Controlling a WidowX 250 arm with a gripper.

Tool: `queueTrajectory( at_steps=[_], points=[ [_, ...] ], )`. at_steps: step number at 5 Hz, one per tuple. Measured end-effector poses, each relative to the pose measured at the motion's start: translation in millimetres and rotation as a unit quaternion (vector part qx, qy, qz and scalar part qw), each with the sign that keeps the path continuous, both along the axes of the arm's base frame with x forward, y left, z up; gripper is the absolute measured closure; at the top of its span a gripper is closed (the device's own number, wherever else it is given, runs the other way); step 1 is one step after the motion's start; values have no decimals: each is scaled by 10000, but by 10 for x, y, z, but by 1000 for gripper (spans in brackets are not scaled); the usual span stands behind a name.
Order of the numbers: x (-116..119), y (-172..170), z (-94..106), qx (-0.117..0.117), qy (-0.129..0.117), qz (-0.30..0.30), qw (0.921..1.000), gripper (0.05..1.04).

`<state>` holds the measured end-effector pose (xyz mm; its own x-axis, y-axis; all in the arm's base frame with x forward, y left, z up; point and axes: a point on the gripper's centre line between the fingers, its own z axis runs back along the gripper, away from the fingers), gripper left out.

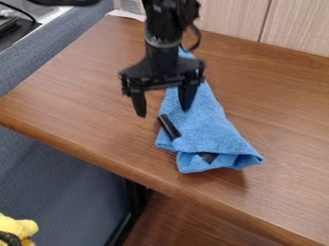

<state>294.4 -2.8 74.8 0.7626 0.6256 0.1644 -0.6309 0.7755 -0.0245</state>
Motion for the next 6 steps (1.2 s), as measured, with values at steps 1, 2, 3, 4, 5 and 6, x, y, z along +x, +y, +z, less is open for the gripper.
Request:
queueTrajectory(
  at_steps=[1, 2, 3, 4, 5, 6],
  points=[
    [35, 13, -92, 43, 165, 7, 9999, 83],
    [43, 55, -176, 61, 295, 132, 9995, 83],
    [40, 129, -175, 88, 298, 250, 9992, 83],
    [41, 137, -175, 96, 294, 288, 9991, 134],
    [60, 154, -174, 137, 216, 368, 9990, 417],
    [54, 152, -180, 154, 214, 410, 9988, 721]
  ],
)
